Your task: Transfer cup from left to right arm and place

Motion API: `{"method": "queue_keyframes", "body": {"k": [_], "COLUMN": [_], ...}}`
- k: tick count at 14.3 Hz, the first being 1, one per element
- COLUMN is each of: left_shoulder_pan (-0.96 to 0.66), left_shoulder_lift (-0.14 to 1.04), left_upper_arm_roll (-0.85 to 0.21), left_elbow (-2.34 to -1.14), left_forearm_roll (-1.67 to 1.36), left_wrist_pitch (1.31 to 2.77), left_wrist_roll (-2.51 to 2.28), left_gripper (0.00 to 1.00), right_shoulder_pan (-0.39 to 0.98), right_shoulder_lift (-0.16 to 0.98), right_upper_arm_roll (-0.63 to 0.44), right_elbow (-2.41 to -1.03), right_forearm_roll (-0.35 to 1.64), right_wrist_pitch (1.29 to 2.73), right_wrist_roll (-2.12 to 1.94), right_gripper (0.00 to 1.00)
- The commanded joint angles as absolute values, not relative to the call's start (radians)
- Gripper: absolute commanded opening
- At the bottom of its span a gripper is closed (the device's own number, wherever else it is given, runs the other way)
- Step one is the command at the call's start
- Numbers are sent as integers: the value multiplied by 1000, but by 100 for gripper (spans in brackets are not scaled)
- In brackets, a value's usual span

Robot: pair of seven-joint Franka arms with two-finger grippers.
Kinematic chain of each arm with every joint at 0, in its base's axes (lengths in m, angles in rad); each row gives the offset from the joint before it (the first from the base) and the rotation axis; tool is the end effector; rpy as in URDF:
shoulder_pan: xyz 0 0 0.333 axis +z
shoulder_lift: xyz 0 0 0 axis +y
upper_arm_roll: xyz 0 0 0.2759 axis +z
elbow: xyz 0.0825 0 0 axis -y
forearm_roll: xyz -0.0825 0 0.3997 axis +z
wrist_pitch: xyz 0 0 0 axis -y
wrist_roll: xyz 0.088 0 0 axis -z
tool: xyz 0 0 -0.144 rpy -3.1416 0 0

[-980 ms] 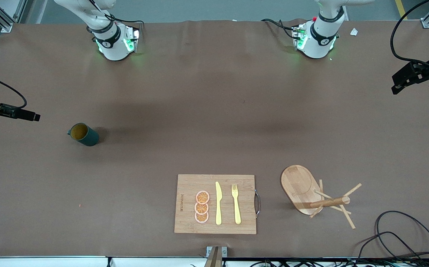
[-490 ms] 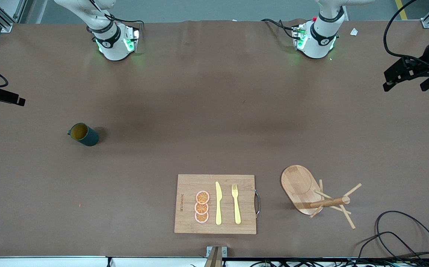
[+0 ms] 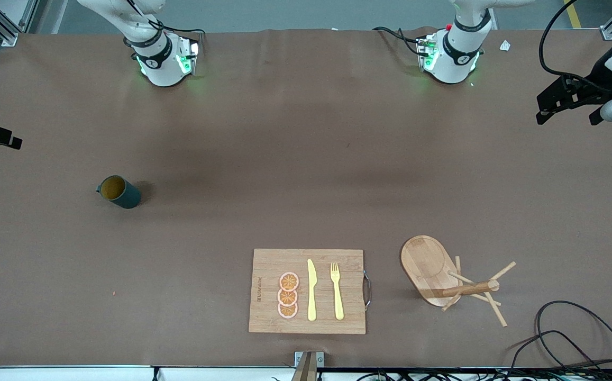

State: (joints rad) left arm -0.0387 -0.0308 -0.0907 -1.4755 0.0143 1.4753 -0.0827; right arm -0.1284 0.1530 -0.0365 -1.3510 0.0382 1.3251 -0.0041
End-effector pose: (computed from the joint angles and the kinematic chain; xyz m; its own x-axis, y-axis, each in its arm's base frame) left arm 0.5481 -0.0699 0.6021 0.9985 -0.0453 0.0318 -0.0449 -0.9989 -0.0144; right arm 0.5712 -0.0874 0.5449 0.9728 -0.1489 -0.1776 -0.1571 -0.9870 -0.0333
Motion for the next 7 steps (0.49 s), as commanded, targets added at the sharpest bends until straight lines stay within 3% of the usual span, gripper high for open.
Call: {"method": "queue_keyframes", "body": {"k": [1,7], "left_shoulder_pan": [-28,-28], "left_shoulder_lift": [-48,-49], "left_upper_arm_roll": [-92,-87], "left_elbow": [-1471,-1471], "left_forearm_roll": [5,15], "left_wrist_pitch": [1439,1443], "left_wrist_roll": [-72,-74], "left_gripper": [100,100], "right_shoulder_pan": [-141,-134], "right_shoulder_lift": [158,150], "right_upper_arm_roll": [-26,-26], "right_elbow": [-1342,-1345], "right_forearm_roll": [32,26], "right_wrist_pitch": [1315,1318], "right_wrist_roll": [-18,-2], "right_gripper": [100,100]}}
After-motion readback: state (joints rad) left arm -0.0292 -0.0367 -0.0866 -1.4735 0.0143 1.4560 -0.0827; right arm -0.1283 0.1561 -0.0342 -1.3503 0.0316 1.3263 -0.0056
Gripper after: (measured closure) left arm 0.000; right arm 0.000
